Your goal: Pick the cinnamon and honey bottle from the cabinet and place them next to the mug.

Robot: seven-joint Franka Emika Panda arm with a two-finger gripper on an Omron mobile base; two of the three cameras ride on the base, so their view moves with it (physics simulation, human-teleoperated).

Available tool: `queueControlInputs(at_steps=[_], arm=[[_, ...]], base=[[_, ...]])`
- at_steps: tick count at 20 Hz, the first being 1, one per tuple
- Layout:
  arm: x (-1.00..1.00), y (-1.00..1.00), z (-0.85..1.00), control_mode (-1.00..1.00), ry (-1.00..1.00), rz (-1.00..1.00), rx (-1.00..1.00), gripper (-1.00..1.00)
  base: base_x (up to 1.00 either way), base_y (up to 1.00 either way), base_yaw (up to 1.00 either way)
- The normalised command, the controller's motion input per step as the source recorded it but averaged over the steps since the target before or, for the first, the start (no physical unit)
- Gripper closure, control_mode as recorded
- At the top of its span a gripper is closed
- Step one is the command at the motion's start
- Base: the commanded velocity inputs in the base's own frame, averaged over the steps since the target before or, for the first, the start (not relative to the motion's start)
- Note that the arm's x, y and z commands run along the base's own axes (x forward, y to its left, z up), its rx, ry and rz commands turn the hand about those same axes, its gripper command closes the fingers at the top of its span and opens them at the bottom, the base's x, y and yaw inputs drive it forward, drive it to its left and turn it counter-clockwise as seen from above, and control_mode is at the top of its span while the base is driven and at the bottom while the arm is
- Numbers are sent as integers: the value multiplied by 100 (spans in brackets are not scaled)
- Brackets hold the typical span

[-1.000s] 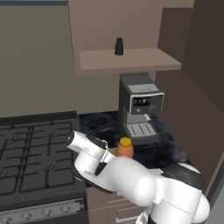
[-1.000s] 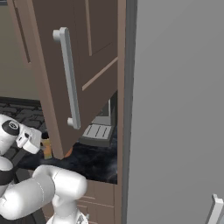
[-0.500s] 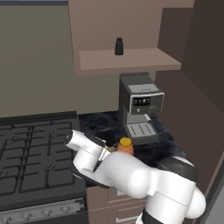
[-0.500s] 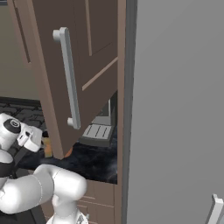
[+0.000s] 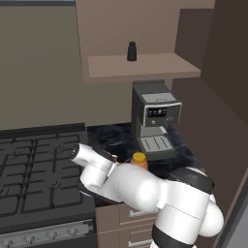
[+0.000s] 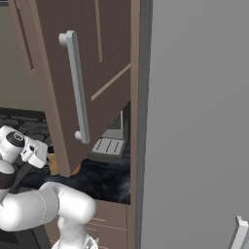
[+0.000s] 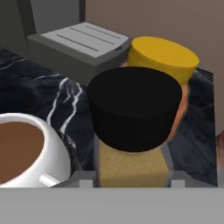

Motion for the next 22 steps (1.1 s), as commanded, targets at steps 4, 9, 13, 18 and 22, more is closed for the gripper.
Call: queueControlInputs(at_steps=[4, 9, 13, 18, 22], arm=[[0, 2, -39, -100, 0, 0, 0, 100], [-6, 1, -31, -100, -1, 0, 0, 100], [-4, 0, -37, -100, -2, 0, 0, 100], [-15, 0, -13, -100, -4, 0, 0, 100], [-14, 0, 0, -100, -3, 0, 0, 100]], base=[[0, 0, 0], [0, 0, 0], [0, 0, 0], [0, 0, 0], [0, 0, 0]])
